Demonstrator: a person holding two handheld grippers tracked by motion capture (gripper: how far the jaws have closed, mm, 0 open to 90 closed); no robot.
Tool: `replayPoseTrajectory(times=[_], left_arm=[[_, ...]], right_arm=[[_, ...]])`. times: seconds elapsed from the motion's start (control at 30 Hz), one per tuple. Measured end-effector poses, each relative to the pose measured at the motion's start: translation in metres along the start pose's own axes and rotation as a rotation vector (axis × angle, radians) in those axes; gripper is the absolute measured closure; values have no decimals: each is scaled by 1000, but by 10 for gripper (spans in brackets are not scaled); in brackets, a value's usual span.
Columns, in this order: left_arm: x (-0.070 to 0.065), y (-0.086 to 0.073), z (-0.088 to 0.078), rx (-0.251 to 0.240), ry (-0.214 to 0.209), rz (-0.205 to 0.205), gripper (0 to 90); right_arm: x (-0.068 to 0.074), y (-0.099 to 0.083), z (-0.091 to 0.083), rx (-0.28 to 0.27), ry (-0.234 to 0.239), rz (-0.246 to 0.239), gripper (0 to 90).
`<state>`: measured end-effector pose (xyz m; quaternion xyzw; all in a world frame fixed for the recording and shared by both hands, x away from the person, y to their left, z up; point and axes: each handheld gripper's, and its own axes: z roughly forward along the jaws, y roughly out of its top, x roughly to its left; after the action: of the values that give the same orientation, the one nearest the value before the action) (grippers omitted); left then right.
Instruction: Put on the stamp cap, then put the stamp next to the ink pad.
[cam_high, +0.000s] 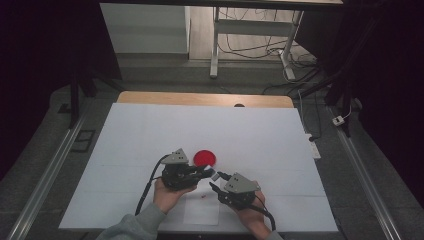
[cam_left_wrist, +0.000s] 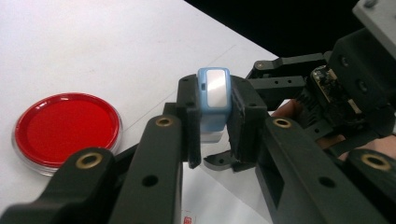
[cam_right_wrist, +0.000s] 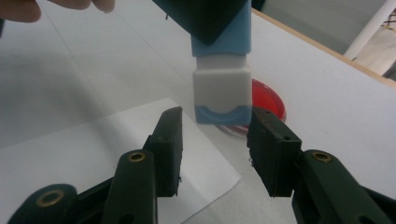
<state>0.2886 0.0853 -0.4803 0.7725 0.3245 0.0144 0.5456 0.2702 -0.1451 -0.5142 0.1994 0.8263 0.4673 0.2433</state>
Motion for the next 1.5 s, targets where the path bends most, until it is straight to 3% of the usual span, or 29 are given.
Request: replayPoseTrajectory(times=[0.33, 0.77, 1.03, 1.2, 1.5], left_arm=[[8, 3, -16, -22, 31, 12, 762], [16, 7, -31, -37, 70, 27, 762], [25, 6, -40, -11, 97, 52, 762], [30, 5, -46, 20, 160, 82, 761], [50, -2, -45, 86, 235, 70, 761]], right_arm=[[-19, -7, -15, -2, 29, 86, 480], [-52, -24, -44, 9, -3, 149, 473], [-69, -34, -62, 18, -42, 179, 473], [-78, -42, -73, 30, -59, 201, 473], [-89, -55, -90, 45, -91, 225, 474]])
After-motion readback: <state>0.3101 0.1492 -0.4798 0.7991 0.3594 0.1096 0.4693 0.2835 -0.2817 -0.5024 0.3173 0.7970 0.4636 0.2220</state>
